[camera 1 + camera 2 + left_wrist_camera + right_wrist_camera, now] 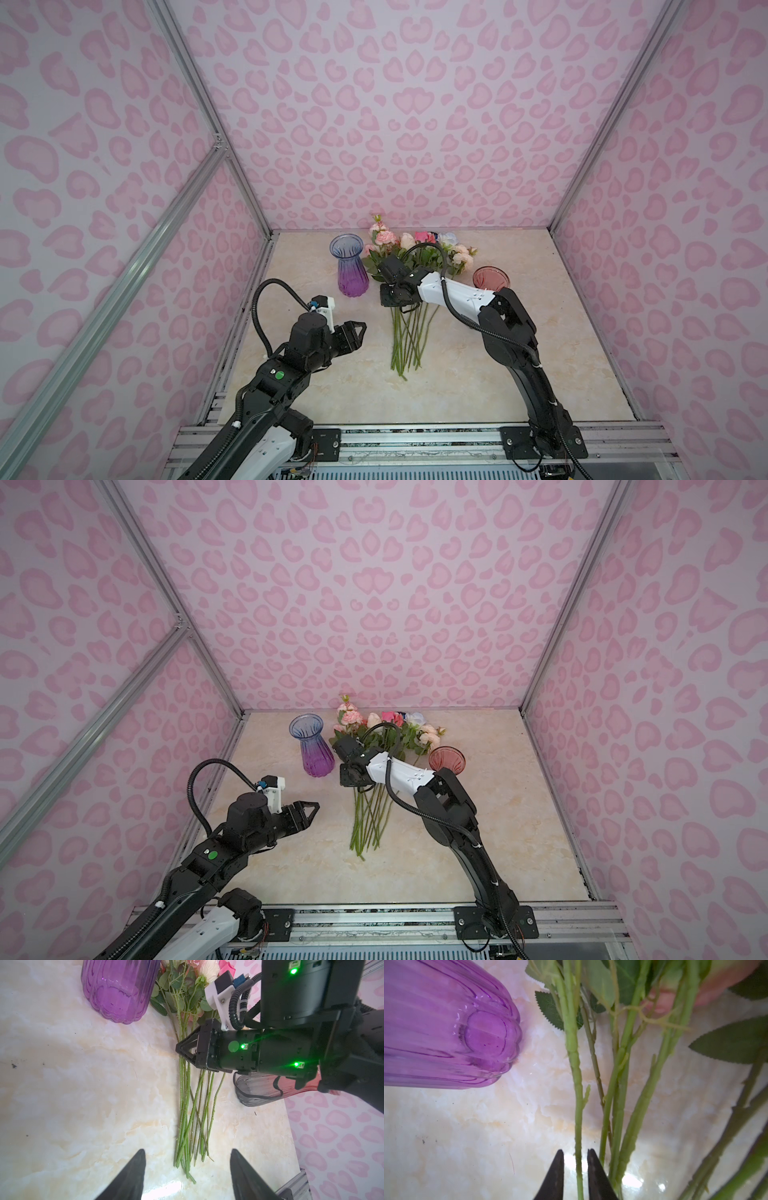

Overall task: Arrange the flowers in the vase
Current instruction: 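Close the right gripper on one pink rose stem and lift it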

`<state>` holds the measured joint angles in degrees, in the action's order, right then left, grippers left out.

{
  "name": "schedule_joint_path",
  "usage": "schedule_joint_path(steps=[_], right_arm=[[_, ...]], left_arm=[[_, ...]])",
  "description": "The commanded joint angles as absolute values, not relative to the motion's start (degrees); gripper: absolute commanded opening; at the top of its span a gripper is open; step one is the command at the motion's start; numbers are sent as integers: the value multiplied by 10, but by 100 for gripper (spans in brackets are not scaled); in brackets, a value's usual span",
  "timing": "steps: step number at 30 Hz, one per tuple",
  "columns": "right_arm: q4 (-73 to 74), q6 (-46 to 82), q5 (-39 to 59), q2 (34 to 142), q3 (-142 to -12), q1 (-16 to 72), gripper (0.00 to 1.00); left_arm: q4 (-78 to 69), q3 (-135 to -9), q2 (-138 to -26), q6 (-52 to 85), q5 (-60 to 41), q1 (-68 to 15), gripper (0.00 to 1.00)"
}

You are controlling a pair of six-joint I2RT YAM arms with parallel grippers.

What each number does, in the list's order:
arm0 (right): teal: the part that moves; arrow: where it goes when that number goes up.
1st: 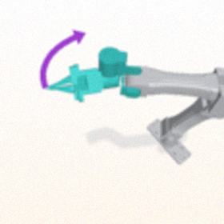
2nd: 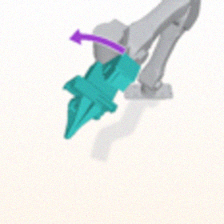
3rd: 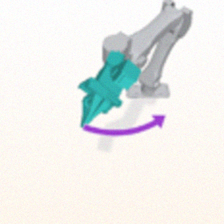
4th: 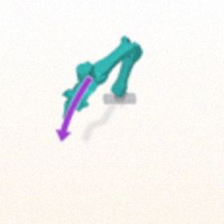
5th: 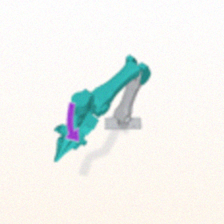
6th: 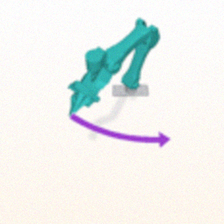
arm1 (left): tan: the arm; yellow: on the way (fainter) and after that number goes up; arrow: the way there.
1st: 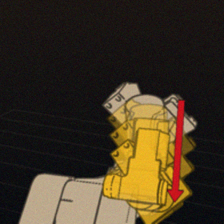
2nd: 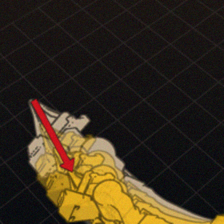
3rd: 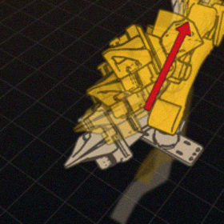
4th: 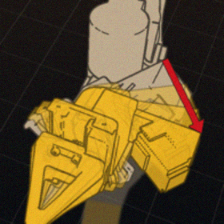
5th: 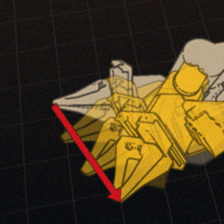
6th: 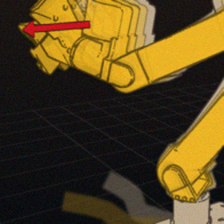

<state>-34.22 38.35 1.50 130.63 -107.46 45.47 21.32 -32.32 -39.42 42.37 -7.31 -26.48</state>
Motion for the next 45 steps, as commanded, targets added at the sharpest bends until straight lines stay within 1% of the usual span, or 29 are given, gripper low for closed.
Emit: schedule_joint_path(steps=[1,8,12,14,17,21,28,35,45], right_arm=[[-361,364,3,1329,-1097,456,23],[-391,360,-9,1356,-1130,456,21],[-381,358,4,1351,-1127,458,8],[-366,358,7,1336,-1117,461,4],[-343,361,13,1314,-1104,463,0],[-315,366,11,1267,-1082,460,0],[-273,378,18,1217,-1039,456,0],[-166,377,4,1138,-954,454,0],[-67,357,-8,1056,-903,455,0]], left_arm=[[213,-325,-391,422,-77,-265,66],[216,-327,-391,421,-74,-265,66],[217,-328,-390,421,-74,-265,66],[218,-328,-390,420,-74,-265,66],[221,-334,-392,417,-70,-265,66],[224,-349,-394,416,-63,-265,66],[223,-356,-396,412,-60,-265,66],[223,-358,-394,412,-60,-265,66],[221,-366,-392,410,-52,-265,66]])
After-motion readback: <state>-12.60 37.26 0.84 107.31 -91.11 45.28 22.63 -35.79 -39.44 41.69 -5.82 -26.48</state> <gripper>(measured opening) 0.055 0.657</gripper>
